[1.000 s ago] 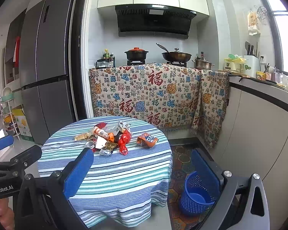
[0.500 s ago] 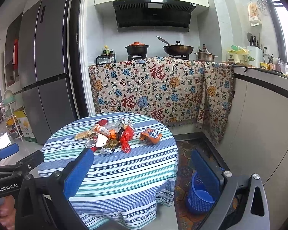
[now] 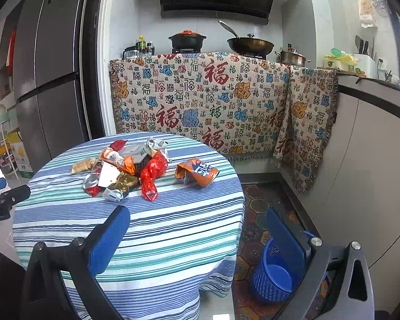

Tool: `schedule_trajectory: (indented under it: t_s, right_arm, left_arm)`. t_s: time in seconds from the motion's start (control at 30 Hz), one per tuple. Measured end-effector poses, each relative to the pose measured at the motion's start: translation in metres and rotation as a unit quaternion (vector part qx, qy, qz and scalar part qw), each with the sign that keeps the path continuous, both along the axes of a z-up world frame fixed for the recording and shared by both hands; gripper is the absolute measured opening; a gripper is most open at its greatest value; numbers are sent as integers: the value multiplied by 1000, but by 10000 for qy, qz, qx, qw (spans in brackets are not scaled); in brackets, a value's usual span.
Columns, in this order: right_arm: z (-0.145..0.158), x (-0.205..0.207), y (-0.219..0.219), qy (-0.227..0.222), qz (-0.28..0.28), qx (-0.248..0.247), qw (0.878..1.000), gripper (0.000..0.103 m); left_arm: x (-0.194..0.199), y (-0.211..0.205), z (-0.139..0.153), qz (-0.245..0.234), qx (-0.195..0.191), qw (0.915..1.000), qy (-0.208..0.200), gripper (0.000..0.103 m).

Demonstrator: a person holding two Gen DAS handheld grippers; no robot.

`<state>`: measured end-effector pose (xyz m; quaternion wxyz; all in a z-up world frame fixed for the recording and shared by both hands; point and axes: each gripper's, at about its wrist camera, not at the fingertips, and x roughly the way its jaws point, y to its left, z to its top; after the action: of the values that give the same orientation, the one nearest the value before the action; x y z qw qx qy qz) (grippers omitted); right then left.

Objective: Collect trash
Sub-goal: 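Move both tools toward the trash pile on the table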

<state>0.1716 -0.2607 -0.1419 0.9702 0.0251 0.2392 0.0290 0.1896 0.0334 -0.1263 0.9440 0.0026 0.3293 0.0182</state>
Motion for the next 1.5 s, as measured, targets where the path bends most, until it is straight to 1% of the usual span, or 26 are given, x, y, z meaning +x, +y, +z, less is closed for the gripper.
schedule_trajectory:
  t_s: [0.1, 0.23, 0.37, 0.47, 0.67, 0.7, 0.8, 0.93, 0.97, 1.0, 1.17, 1.2, 1.23, 1.3, 1.4, 1.5]
  right_arm:
    - [-21, 25, 4, 213, 94, -92, 9997, 103]
    - [-52, 57, 12, 623, 153, -182, 9978, 103]
    - [-73, 90, 21, 1058, 258, -87, 9940, 103]
    - [-84, 113, 30, 1289, 318, -155, 9910, 103]
    - [-109, 144, 42, 1800, 372, -393, 9822, 103]
    - [-109, 146, 41, 1753, 395, -292, 9833, 103]
    - [-110, 151, 37, 1808, 417, -67, 9826, 103]
    - [-110, 153, 40, 1747, 413, -93, 9837, 103]
    - [-110, 153, 40, 1746, 408, -90, 9838, 103]
    - [-109, 153, 40, 1747, 402, -88, 9838, 103]
    - [-109, 155, 39, 1750, 355, -78, 9839, 103]
    - [-109, 155, 39, 1749, 357, -80, 9839, 103]
    - [-110, 155, 39, 1749, 360, -81, 9839, 103]
    - [-110, 155, 40, 1751, 365, -81, 9838, 103]
    - [-110, 156, 40, 1755, 392, -87, 9837, 103]
    - [-110, 156, 38, 1761, 479, -98, 9832, 103]
  left_arm:
    - [30, -1, -22, -200, 95, 9994, 252, 103]
    - [68, -8, -53, -241, 222, 9980, 531, 103]
    - [105, -10, -78, -221, 72, 9956, 909, 103]
    - [127, -8, -88, -219, -145, 9944, 1023, 103]
    - [156, -13, -97, -271, -99, 9943, 1026, 103]
    - [160, -14, -98, -267, -88, 9944, 1020, 103]
    - [169, -22, -102, -338, -24, 9937, 1069, 103]
    - [177, -32, -106, -745, -50, 9895, 1239, 103]
    - [180, -34, -107, -774, -36, 9887, 1285, 103]
    - [183, -35, -108, -743, -10, 9883, 1331, 103]
    - [192, -29, -107, -480, -5, 9905, 1291, 101]
    - [192, -26, -106, -468, -64, 9910, 1252, 96]
    - [190, -24, -105, -467, -84, 9917, 1197, 85]
    - [186, -19, -102, -563, -96, 9921, 1121, 73]
    - [176, -11, -102, -648, -162, 9916, 1105, 70]
    - [158, 1, -102, -619, -190, 9917, 1108, 69]
